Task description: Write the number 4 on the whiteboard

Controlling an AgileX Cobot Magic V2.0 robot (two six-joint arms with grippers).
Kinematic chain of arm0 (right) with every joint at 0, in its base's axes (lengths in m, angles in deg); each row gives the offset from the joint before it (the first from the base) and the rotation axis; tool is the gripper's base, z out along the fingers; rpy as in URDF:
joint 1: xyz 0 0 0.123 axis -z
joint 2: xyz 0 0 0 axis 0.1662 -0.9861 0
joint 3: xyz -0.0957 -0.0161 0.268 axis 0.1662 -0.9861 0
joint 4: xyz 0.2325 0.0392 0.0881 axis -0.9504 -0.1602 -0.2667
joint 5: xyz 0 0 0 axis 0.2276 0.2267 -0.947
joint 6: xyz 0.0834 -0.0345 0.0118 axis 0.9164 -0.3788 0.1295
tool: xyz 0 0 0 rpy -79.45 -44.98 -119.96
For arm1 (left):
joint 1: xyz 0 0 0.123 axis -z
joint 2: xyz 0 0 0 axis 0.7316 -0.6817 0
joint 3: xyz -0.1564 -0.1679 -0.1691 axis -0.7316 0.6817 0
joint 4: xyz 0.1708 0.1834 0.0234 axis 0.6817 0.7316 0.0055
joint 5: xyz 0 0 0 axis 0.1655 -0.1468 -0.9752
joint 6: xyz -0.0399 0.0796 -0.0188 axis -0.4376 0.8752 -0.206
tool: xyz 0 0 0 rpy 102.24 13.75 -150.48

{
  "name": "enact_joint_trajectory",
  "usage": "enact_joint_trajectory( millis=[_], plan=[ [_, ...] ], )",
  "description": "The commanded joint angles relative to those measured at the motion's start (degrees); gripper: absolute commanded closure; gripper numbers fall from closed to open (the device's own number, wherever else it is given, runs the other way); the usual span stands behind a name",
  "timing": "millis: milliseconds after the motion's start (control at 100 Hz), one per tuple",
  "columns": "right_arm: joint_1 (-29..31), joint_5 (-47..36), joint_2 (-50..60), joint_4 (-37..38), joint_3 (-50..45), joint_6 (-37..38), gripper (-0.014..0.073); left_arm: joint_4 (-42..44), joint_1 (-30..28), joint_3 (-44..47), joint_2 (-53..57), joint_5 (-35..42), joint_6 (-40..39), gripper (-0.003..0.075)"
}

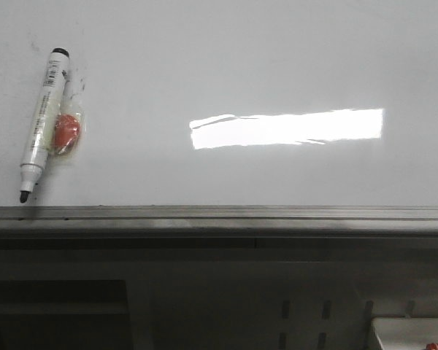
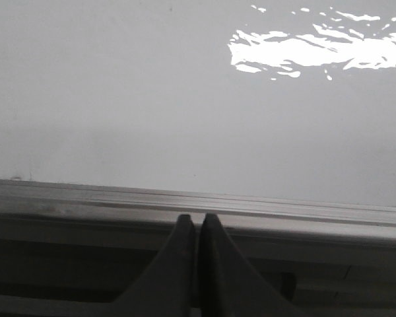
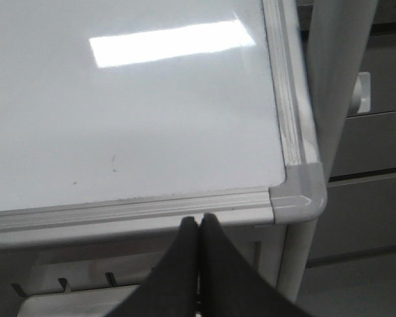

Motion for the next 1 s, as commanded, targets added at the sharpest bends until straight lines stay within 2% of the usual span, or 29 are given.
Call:
enact_joint_trajectory(
  millis=[0,590,710,930,990],
  plan=[
    [0.18,-0.91,0.91,0.83,-1.41,-0.43,0.0658,-0.28,-0.05,1.94,1.45,2.57,-0.48,0.0741],
    [-0.30,-0.91,0.91,0.83,-1.41,-0.43,0.0658,-0.28,-0.05,1.94,1.45,2.70,-0.48,0.0741],
    [-0.30,-0.91,0.91,0.83,-1.41,-0.43,0.0658,3.18,-0.05,1.94,1.45,3.12,0.12,0.0741],
    [-0.30,-0.91,0.91,0.83,-1.41,-0.43,0.0658,3.18,-0.05,1.94,1.45,4.46,0.12,0.0741],
    [-0.30,-0.91,0.91,0.83,-1.41,-0.43,0.0658,6.50,-0.05,1.94,1.45,5.80,1.43,0.0741]
  ],
)
